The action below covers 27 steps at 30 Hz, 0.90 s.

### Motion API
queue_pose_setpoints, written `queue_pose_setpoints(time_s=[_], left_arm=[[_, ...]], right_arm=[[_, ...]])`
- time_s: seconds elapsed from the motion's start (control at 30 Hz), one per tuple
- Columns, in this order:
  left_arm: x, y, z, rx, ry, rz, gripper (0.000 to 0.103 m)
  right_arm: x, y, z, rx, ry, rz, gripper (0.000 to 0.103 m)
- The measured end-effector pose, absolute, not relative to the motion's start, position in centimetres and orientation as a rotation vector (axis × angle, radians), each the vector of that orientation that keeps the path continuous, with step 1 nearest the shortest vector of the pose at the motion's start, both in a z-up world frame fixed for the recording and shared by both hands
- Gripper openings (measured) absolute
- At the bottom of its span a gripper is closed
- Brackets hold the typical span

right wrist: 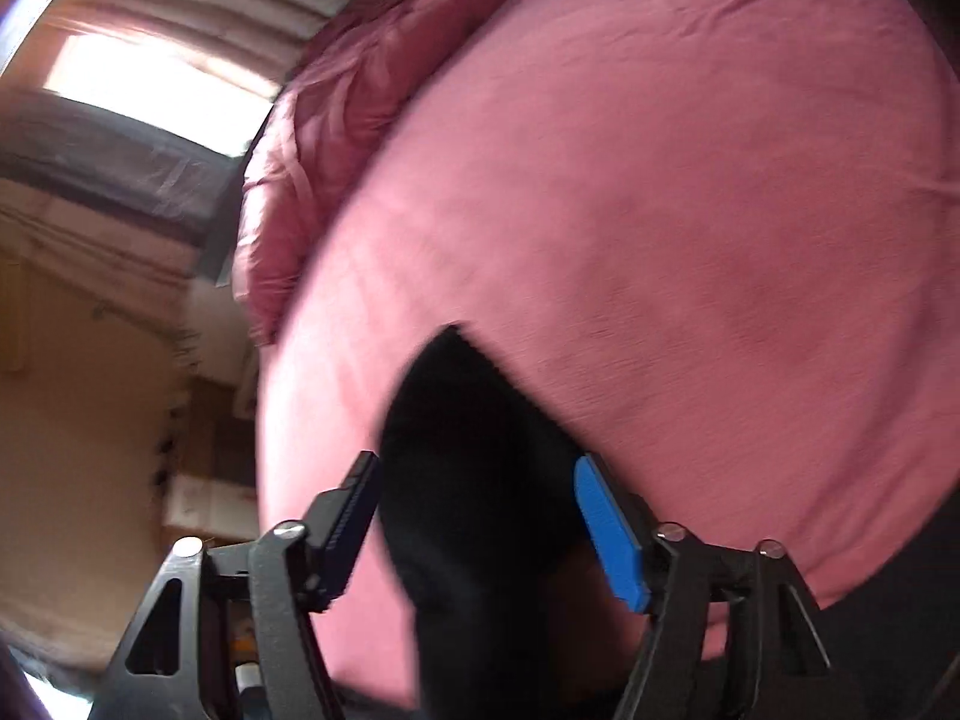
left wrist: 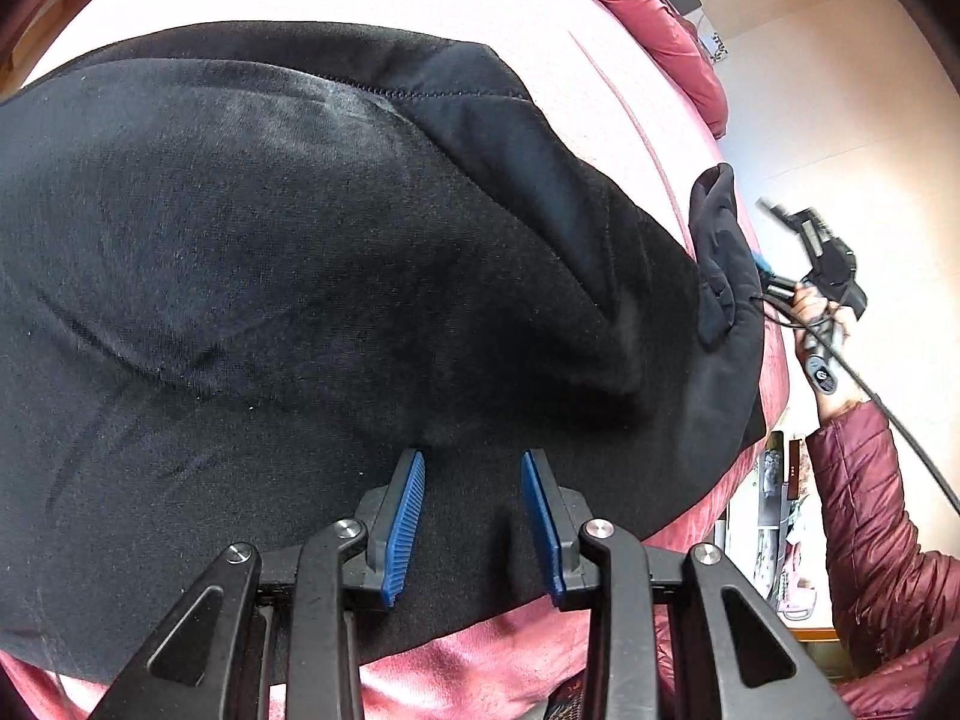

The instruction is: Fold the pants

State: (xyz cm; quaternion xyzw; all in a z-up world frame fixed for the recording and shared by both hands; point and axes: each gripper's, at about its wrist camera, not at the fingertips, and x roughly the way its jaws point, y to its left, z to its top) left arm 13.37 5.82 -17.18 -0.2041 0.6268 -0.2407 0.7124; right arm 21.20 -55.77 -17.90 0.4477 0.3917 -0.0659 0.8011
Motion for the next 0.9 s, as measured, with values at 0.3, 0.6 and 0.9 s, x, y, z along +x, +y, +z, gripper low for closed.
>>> queue_pose_setpoints(time_s=[0.3,0.6,0.9], left_arm=[[13.4,5.7,-17.0,-0.469,1.397,-0.522,0.034],[13.7,5.0,-16.5,-0.405,1.397,-0.554,0.034],[13.8,4.4,-15.9,-0.334,1.381,-0.597,0.034]], right_arm=[[24.9,-51.9,-20.6,0.747,0.993,-0.234,0.024],[19.5,-51.3,-11.8,0.465,0.994,-0.224,0.014],[8.2,-55.3,-3.8,0.358,0.981,-0.311,0.013]])
